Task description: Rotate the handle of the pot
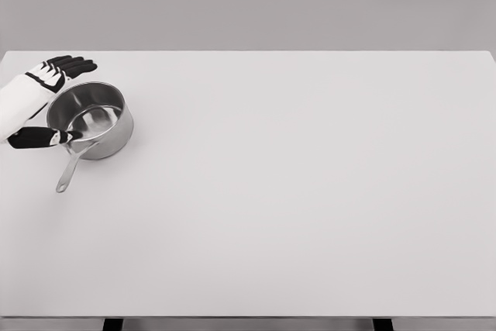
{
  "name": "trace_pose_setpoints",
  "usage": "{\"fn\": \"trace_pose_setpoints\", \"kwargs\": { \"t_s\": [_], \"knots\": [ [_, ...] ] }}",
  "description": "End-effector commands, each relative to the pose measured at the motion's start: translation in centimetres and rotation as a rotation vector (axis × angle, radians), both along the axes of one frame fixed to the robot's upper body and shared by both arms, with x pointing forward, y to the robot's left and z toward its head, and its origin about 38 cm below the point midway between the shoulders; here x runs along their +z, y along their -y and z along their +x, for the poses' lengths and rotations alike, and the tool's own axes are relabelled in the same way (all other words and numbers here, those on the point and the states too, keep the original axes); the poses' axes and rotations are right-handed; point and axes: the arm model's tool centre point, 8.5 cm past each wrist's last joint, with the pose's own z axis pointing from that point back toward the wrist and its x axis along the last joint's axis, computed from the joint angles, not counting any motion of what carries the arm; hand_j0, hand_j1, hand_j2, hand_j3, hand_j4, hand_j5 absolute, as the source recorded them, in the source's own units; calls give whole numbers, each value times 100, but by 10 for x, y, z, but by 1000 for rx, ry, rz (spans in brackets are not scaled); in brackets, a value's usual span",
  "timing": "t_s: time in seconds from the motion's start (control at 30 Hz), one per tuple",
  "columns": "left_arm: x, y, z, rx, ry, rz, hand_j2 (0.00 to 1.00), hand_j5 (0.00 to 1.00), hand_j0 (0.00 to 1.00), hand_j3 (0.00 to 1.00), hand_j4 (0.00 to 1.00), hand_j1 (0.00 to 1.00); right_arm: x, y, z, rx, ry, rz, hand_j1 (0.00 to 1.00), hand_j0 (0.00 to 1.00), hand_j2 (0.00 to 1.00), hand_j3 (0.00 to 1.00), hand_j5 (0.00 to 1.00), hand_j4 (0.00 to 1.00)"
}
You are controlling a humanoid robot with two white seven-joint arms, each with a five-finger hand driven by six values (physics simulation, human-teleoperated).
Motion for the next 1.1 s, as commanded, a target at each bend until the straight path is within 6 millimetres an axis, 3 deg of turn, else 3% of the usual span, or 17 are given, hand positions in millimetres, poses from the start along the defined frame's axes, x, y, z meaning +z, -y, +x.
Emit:
{"fn": "trace_pose_setpoints", "kwargs": {
  "t_s": [0.0,0.23,0.4,0.53,0.6,0.67,0.9,1.07],
  "knots": [
    [1,-1,0,3,0,-3,100,100,100,100,100,100,0,0,0,0,1,-1,100,100,100,100,100,100],
    [-1,0,0,1,6,60,100,100,100,100,100,100,0,0,0,-1,0,0,100,100,100,100,100,100],
    [13,8,7,-7,65,107,100,100,100,100,100,100,0,0,0,-1,0,0,100,100,100,100,100,100],
    [6,20,7,-24,70,131,100,100,100,100,100,100,0,0,1,-1,2,0,100,100,100,100,100,100],
    [-11,39,4,-76,47,200,100,100,100,100,100,100,0,0,0,-1,0,0,100,100,100,100,100,100],
    [-12,49,1,-103,53,216,100,100,100,100,100,100,0,0,0,-1,0,0,100,100,100,100,100,100],
    [-34,61,-6,-141,22,305,100,100,100,100,100,100,0,0,0,0,1,-1,100,100,100,100,100,100],
    [-38,67,-10,-156,37,375,100,100,100,100,100,100,0,0,0,-1,0,0,100,100,100,100,100,100]
  ]
}}
